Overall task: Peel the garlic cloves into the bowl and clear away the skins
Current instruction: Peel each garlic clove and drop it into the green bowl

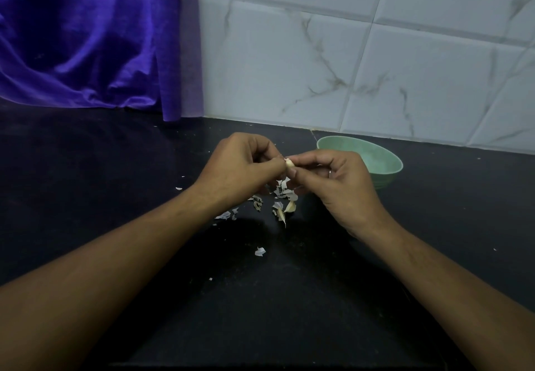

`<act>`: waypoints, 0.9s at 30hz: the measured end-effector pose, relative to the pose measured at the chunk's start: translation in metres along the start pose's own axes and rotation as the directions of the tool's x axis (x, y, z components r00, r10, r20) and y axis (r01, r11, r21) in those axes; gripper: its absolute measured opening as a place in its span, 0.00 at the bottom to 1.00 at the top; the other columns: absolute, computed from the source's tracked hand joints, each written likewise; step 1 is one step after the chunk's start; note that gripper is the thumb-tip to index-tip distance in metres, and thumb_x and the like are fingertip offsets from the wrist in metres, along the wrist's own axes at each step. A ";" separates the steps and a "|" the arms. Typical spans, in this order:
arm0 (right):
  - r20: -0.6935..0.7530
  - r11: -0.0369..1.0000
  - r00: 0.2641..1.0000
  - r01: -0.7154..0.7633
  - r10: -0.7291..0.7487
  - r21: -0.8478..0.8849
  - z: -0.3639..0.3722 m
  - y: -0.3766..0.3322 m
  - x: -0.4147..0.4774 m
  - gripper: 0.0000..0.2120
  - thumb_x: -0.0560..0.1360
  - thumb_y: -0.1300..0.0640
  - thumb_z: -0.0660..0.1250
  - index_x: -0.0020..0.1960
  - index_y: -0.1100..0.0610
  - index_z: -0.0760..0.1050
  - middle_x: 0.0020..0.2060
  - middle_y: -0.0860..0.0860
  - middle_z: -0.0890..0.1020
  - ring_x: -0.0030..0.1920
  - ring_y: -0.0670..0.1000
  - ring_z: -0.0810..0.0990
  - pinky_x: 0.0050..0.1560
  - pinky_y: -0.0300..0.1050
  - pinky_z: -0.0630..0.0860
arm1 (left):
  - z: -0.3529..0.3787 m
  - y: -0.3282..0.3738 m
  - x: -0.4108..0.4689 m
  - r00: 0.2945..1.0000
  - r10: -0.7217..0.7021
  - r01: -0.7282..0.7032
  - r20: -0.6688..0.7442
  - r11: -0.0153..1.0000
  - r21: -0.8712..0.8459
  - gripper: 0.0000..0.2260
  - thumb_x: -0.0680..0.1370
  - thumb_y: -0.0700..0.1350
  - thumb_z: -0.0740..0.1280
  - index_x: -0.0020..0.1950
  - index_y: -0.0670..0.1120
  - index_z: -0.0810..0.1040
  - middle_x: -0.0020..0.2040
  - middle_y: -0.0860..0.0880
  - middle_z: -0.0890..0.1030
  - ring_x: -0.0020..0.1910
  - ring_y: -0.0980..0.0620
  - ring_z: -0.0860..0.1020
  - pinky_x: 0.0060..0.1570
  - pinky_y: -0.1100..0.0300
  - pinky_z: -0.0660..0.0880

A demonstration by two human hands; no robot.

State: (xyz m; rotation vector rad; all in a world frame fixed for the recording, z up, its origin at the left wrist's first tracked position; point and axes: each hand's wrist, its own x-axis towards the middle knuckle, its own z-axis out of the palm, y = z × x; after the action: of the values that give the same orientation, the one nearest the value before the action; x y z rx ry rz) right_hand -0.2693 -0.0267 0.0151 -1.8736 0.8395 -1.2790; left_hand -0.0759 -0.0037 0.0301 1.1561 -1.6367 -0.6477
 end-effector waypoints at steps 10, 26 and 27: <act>-0.038 1.000 0.999 0.009 -0.009 0.021 -0.001 -0.003 0.002 0.06 0.76 0.64 0.75 0.54 0.60 0.85 0.41 0.57 0.88 0.44 0.58 0.88 0.52 0.60 0.85 | 0.002 0.000 0.000 0.996 -0.066 0.076 0.061 0.982 -0.175 0.05 0.79 0.44 0.75 0.47 0.43 0.85 0.44 0.43 0.87 0.42 0.50 0.85 0.45 0.43 0.84; 0.006 0.999 0.999 0.042 -0.042 0.002 -0.001 -0.004 0.000 0.09 0.77 0.66 0.73 0.57 0.61 0.85 0.45 0.56 0.89 0.47 0.58 0.89 0.53 0.65 0.84 | -0.002 0.002 0.003 0.983 -0.141 0.172 0.115 0.924 -0.340 0.06 0.76 0.40 0.76 0.49 0.40 0.83 0.42 0.41 0.86 0.41 0.51 0.85 0.39 0.55 0.84; 0.003 0.999 0.999 0.043 -0.043 0.002 -0.001 -0.005 0.000 0.09 0.77 0.66 0.73 0.57 0.61 0.85 0.45 0.56 0.89 0.47 0.58 0.89 0.53 0.65 0.84 | -0.002 0.001 0.003 0.984 -0.139 0.169 0.111 0.924 -0.344 0.06 0.76 0.40 0.76 0.50 0.39 0.83 0.42 0.40 0.86 0.42 0.50 0.85 0.39 0.55 0.84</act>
State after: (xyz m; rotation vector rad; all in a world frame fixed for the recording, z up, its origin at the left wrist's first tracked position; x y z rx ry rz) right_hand -0.2702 -0.0242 0.0193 -1.9004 0.7999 -1.3027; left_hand -0.0748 -0.0057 0.0333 1.0082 -1.4322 -1.0588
